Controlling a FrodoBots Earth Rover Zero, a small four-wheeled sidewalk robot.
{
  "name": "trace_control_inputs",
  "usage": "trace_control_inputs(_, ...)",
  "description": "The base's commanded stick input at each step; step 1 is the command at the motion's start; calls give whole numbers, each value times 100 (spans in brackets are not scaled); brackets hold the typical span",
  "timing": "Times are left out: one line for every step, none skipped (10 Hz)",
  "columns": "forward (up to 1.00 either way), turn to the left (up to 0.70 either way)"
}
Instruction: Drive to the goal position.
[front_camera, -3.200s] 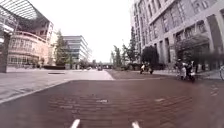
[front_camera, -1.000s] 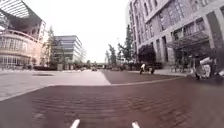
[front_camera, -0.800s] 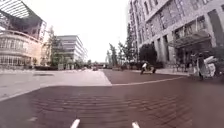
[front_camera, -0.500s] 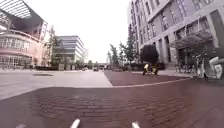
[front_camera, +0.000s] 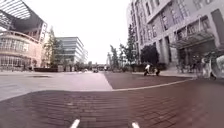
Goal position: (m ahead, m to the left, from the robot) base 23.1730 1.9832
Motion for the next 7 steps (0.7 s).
trace_control_inputs(70,-14)
trace_control_inputs(70,-14)
trace_control_inputs(70,-14)
trace_control_inputs(70,-14)
trace_control_inputs(70,-14)
trace_control_inputs(70,-14)
trace_control_inputs(70,-14)
